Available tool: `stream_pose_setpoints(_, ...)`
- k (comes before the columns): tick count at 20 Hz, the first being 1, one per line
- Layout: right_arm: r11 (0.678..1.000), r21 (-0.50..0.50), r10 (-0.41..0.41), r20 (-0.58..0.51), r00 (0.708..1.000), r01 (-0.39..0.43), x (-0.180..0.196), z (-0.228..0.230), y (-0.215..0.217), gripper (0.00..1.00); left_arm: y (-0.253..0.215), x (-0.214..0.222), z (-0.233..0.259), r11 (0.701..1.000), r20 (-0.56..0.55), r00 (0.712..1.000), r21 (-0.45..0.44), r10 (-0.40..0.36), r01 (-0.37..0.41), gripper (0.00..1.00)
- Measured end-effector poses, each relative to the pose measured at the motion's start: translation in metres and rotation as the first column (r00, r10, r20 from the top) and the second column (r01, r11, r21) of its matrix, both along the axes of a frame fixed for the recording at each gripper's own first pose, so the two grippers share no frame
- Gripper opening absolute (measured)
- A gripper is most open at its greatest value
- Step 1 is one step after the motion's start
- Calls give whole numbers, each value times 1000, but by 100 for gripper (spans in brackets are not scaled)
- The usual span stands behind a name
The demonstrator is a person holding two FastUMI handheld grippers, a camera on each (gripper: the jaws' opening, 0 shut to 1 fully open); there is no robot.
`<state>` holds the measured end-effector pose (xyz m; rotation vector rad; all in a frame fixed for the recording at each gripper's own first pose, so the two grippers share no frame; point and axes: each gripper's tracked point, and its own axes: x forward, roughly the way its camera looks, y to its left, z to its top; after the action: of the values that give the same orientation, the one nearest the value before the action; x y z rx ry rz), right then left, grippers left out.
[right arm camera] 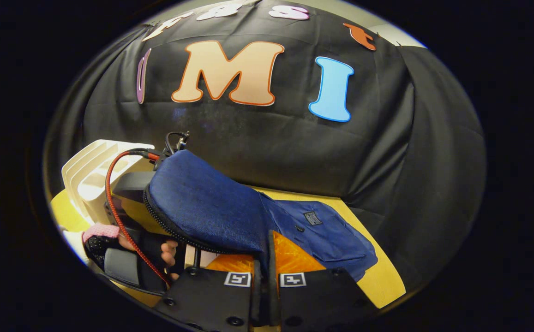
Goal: Open the schoolbag, grab two books from the bookshelf and put them into the schoolbag.
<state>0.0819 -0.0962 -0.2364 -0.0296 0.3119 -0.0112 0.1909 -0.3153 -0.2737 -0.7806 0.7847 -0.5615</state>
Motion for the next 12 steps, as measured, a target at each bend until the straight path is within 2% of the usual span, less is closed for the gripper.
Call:
stream_pose_setpoints(2,1000,13,-6,0,1000,6,0,1,-2,11,6,-3,-1,998,-13,1000,56,-2,3,60)
stream_pose_setpoints(4,999,33,-8,-1,1000,8,0,2,-5,9,14,-9,2,994,-11,1000,105,-11,12,67)
stream_pose_setpoints(6,998,63,-14,-6,1000,14,-1,2,-8,11,28,-16,8,986,1,1000,166,3,-3,70)
stream_pose_setpoints(7,997,80,-16,-10,1000,16,-1,2,-10,9,40,-19,12,978,20,1000,206,20,-24,80)
stream_pose_setpoints(8,995,102,-9,-14,1000,10,-3,1,-8,9,52,-21,15,968,43,998,245,35,-44,82)
stream_pose_setpoints(9,993,116,-7,-25,1000,10,-2,-1,-7,14,64,-25,18,958,58,997,280,45,-60,88)
stream_pose_setpoints(12,993,115,9,-36,999,-5,-4,-3,-4,19,85,-47,38,942,91,994,326,57,-83,91)
